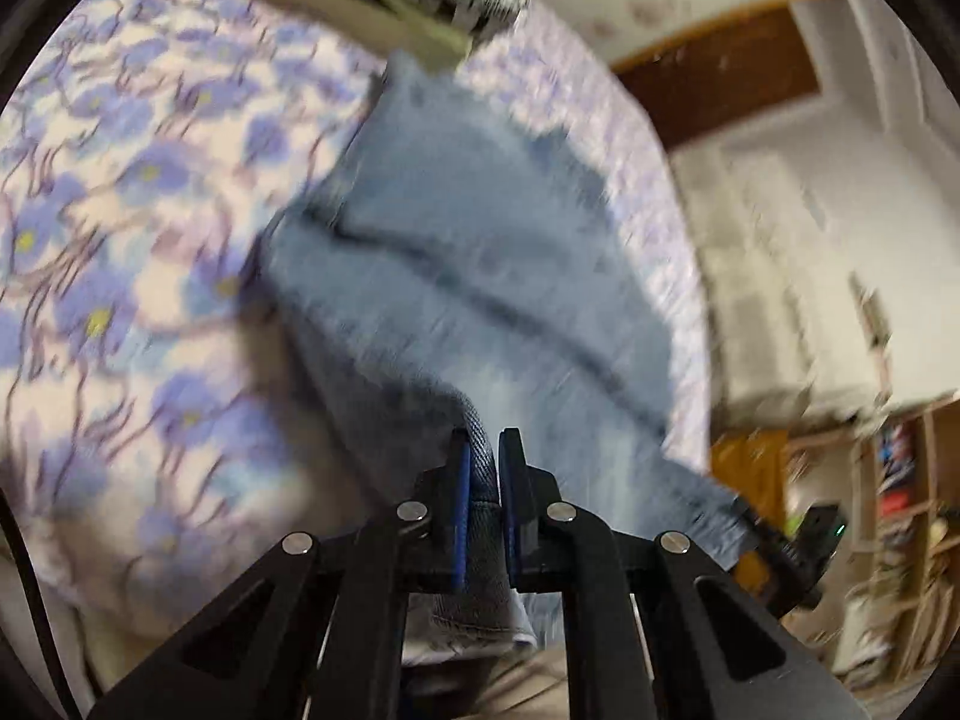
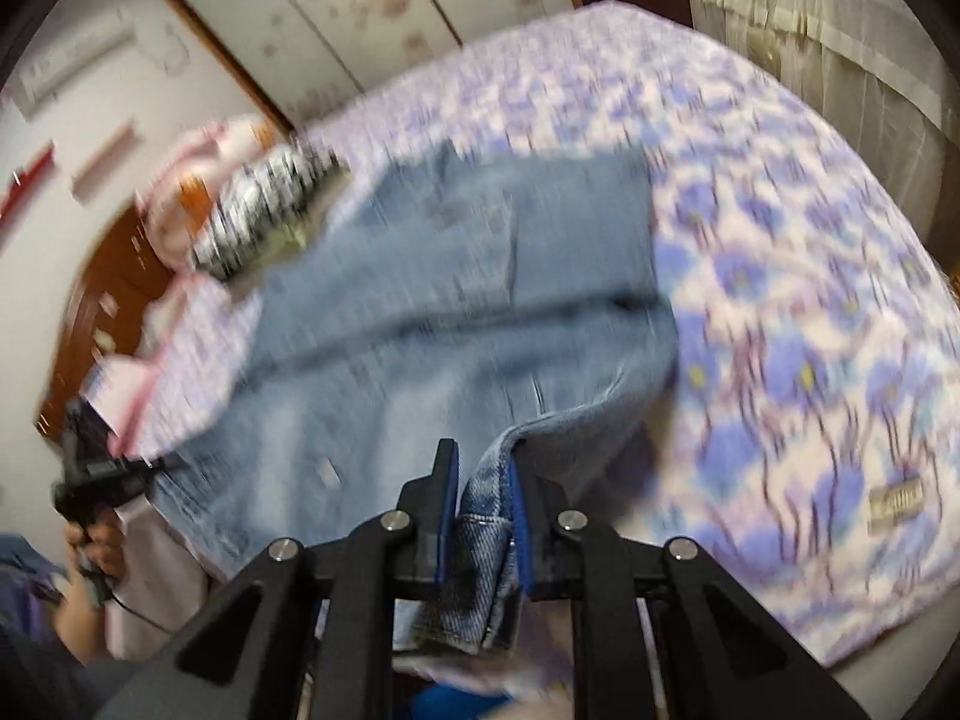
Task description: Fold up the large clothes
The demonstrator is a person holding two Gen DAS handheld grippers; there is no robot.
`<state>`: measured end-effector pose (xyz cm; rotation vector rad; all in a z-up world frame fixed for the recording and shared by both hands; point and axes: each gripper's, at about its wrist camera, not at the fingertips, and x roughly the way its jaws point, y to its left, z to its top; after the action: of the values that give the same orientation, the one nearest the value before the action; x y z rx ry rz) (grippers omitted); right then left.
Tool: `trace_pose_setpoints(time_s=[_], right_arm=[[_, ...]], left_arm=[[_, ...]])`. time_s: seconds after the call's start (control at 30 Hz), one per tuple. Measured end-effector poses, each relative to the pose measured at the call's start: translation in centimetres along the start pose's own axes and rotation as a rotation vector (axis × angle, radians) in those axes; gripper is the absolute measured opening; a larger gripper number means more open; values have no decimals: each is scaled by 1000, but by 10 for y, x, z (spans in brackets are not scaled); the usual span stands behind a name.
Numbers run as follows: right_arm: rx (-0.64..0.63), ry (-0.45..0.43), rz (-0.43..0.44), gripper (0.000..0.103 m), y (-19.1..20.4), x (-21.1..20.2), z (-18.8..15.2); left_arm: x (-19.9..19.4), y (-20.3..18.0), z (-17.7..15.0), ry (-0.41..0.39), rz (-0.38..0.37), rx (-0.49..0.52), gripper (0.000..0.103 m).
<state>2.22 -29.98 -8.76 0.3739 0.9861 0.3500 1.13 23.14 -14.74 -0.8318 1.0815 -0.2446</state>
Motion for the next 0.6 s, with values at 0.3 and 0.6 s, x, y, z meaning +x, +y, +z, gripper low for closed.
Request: trace_pose_setpoints(time_s=[0.3,0.6], right_arm=[[64,-150,3,0,-16,36,135],[81,-111,-161,0,-56,140,206]], left_arm=[[5,-20,119,-199,-1,-97,0],[82,3,225,-270,214,-104,0]])
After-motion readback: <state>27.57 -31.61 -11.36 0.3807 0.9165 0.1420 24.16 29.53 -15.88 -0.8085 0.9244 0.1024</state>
